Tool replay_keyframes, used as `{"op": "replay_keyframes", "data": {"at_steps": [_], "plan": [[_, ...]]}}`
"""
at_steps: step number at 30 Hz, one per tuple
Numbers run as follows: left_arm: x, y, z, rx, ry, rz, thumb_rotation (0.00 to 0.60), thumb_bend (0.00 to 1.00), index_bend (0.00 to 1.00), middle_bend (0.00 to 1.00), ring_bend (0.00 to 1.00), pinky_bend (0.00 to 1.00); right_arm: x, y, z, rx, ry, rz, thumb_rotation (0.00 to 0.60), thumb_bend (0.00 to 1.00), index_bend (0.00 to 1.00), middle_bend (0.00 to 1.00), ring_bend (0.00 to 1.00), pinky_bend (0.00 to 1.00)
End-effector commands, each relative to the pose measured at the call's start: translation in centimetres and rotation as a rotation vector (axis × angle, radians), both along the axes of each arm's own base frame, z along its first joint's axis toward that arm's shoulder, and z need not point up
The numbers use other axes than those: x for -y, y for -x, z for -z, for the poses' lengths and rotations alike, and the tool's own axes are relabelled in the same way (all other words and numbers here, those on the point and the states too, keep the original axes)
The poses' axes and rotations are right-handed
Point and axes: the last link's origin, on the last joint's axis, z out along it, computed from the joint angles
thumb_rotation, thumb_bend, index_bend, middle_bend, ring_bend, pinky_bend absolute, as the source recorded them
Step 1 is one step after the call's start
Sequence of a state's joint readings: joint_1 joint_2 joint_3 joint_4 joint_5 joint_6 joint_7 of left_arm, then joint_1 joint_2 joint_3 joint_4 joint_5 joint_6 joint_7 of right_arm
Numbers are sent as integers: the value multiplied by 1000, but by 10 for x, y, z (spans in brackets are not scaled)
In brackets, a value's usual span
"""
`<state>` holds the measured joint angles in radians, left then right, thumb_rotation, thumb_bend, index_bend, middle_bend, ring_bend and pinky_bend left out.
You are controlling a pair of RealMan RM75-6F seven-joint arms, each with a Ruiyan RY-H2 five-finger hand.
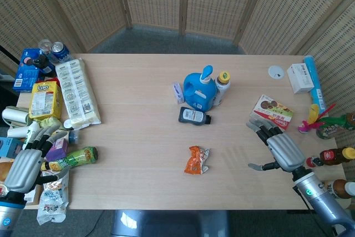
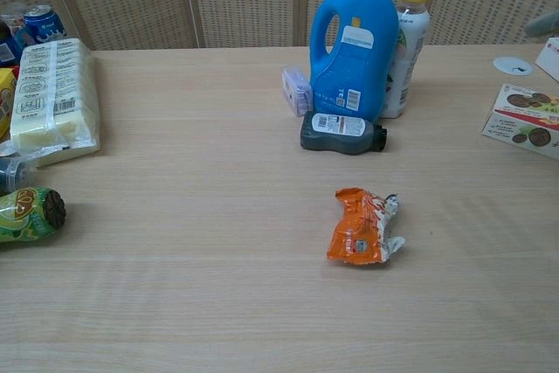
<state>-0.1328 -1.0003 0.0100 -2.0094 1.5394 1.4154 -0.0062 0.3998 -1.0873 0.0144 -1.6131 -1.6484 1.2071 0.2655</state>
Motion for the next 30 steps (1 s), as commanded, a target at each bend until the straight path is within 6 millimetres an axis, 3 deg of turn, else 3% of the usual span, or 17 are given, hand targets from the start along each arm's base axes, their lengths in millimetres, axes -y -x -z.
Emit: {"op": "replay_keyframes", "data": {"at_steps": [1,15,30], "plan": [[-2,1,2,9,7,-2,600,272,179,46,0,0,0,1,3,-4,-10,8,482,84,0,0,0,0],[-10,-1,-6,38,-4,17,600,273,176,37,0,0,3,-32,33,-55,-164,-139,482,85,0,0,0,0],[-24,5,-15,4,-8,7,600,267,172,35,0,0,17,-69,106,-168,-344,-259,490,76,0,0,0,0]]}}
